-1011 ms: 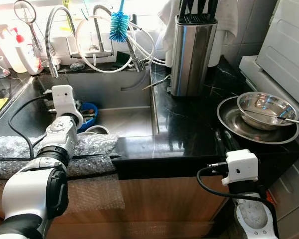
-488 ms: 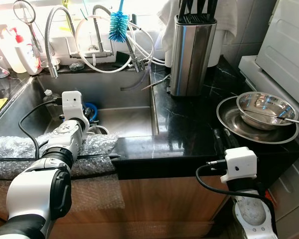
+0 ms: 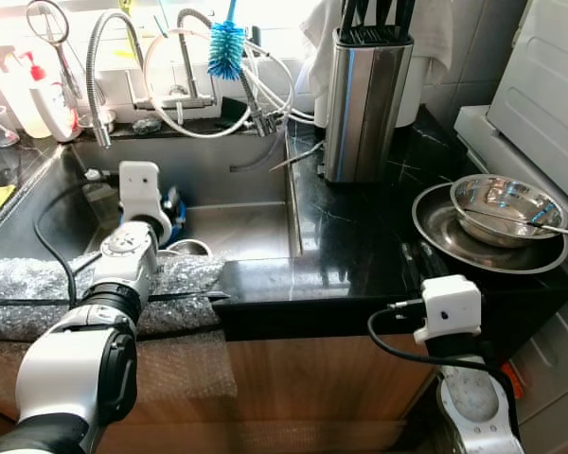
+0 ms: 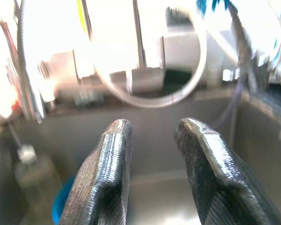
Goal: Kitchen organization
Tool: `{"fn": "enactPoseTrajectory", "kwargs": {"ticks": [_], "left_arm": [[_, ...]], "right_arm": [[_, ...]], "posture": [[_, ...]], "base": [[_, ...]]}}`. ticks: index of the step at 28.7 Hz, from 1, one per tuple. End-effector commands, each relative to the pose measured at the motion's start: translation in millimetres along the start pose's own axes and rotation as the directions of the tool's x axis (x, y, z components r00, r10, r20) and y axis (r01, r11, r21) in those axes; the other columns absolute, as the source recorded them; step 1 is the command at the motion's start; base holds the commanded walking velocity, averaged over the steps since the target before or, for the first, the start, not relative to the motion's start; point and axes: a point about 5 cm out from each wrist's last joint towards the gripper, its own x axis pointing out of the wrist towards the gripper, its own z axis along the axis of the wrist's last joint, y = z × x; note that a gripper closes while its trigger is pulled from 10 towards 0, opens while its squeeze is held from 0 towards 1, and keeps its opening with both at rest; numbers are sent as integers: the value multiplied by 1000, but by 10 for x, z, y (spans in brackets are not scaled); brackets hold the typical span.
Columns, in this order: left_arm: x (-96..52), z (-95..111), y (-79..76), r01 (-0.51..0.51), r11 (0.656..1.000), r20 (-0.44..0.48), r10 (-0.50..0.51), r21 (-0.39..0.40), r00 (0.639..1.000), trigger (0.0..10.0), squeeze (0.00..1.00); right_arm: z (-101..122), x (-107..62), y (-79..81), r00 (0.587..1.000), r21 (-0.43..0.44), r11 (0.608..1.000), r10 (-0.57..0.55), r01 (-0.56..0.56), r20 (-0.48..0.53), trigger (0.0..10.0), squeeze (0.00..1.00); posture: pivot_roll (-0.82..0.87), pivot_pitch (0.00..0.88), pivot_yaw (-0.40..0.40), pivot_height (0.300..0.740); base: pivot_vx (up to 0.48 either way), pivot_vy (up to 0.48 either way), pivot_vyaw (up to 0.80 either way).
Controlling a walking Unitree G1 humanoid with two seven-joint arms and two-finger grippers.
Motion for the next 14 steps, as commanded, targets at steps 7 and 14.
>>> {"fn": "enactPoseTrajectory", "kwargs": {"ticks": [7,14], "left_arm": [[-354,-119,251,-13,1000,88,12,19,996,10000,0],[-649,-187,365,-6,996,95,-2,87,995,10000,0]], "right_arm": [[-2,-9,28,1000,3,1000,14,-14,-2,10000,0],[10,6,17,1000,0,1000,15,-15,3,10000,0]], "posture": [[-83,0,42,740],[-85,0,43,740]], "base": [[0,0,0],[0,0,0]]}}
